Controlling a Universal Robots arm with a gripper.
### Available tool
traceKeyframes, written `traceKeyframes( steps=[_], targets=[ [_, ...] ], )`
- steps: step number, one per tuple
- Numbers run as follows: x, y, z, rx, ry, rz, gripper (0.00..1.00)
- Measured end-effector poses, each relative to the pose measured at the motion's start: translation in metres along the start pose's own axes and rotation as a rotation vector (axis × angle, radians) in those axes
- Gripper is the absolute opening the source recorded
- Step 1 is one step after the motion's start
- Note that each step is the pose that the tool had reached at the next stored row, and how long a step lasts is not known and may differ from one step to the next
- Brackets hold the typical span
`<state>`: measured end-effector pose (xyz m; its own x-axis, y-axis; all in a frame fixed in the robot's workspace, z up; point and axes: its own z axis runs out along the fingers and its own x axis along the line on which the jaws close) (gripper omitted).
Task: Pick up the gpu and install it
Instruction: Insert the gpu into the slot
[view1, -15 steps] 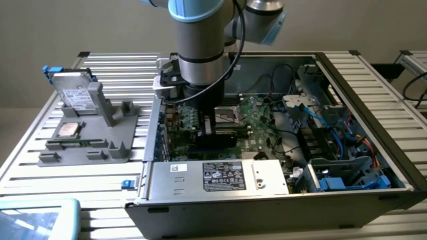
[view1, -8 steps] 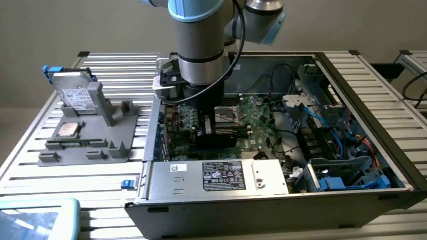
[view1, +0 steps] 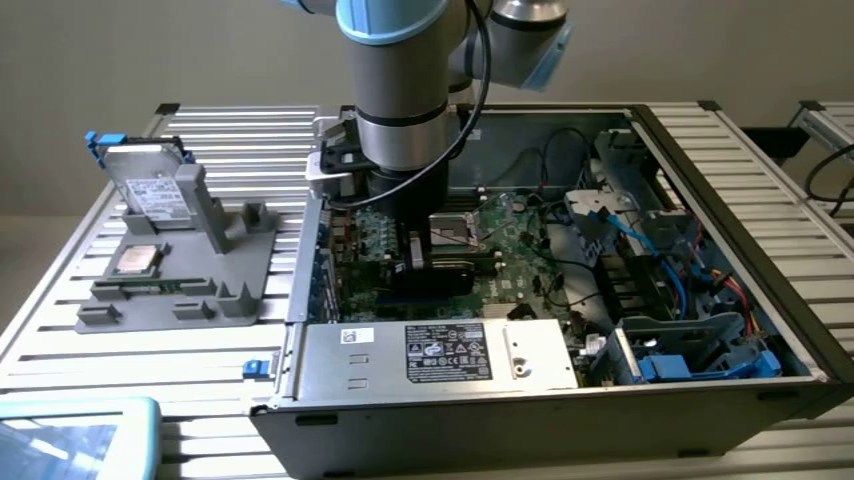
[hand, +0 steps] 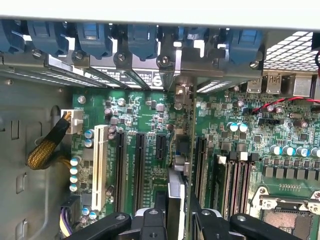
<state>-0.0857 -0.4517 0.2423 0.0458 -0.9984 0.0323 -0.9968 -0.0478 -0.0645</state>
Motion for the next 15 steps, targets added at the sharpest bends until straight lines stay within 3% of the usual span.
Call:
traceKeyframes(
  steps=[15],
  targets=[
    [-0.0001,0.0006,0.001,0.0002,-0.0006,-0.011,0.27]
  ],
)
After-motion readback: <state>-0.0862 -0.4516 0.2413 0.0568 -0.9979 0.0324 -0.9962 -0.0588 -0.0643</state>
